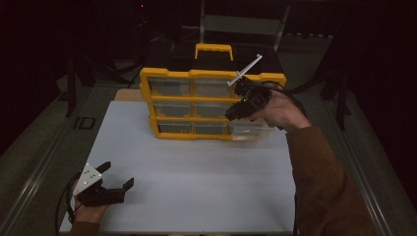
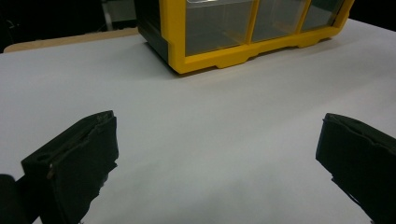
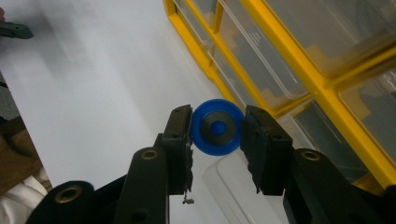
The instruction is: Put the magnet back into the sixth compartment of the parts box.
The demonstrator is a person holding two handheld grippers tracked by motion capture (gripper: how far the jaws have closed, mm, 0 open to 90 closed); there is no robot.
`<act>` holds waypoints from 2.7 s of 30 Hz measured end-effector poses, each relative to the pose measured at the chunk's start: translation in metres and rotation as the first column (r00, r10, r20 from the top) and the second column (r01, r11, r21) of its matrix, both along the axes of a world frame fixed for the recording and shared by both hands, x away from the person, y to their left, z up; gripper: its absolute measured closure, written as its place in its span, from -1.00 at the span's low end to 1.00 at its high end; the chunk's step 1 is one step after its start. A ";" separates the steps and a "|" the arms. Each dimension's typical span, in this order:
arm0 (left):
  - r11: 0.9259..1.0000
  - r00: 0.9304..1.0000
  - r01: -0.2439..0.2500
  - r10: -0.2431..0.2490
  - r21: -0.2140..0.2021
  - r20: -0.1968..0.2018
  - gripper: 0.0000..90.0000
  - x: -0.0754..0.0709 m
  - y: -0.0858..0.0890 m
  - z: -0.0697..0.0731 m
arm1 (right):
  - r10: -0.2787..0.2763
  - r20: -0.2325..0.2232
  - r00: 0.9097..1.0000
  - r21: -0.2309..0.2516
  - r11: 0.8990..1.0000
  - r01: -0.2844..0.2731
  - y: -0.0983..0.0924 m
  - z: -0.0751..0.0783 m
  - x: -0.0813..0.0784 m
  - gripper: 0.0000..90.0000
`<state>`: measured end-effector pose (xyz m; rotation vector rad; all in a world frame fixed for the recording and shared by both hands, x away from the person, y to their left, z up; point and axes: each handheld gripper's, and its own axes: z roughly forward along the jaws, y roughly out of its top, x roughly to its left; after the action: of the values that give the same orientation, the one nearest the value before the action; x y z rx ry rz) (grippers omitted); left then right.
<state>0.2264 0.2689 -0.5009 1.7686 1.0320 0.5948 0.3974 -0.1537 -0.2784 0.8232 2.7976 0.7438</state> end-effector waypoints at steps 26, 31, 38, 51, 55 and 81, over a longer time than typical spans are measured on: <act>1.000 1.000 -0.001 0.001 0.003 0.003 -1.00 0.000 0.000 0.000 | -0.079 -0.003 0.997 -0.049 0.996 0.079 -0.022 -0.008 0.008 0.40; 1.000 1.000 0.000 0.000 0.003 0.003 -1.00 0.000 0.000 0.000 | -0.095 -0.003 0.995 -0.062 0.994 0.095 -0.026 -0.009 0.009 0.40; 1.000 1.000 0.000 0.000 0.004 0.002 -1.00 0.000 0.000 0.000 | -0.114 -0.004 0.994 -0.075 0.991 0.113 -0.033 -0.011 0.011 0.40; 1.000 1.000 0.001 -0.001 0.005 -0.002 -1.00 0.000 0.000 0.000 | -0.144 -0.011 0.989 -0.109 0.984 0.142 -0.043 -0.017 0.014 0.40; 1.000 1.000 0.002 -0.002 0.006 -0.003 -1.00 0.000 0.000 0.000 | -0.153 -0.010 0.988 -0.128 0.980 0.151 -0.045 -0.020 0.015 0.39; 1.000 1.000 0.001 -0.001 0.008 -0.005 -1.00 0.000 0.000 0.000 | -0.186 0.012 0.982 -0.111 0.976 0.187 -0.052 -0.024 0.014 -0.35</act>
<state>0.2267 0.2686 -0.5011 1.7786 1.0332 0.5944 0.4109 -0.2060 -0.3028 1.0449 2.6833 0.5516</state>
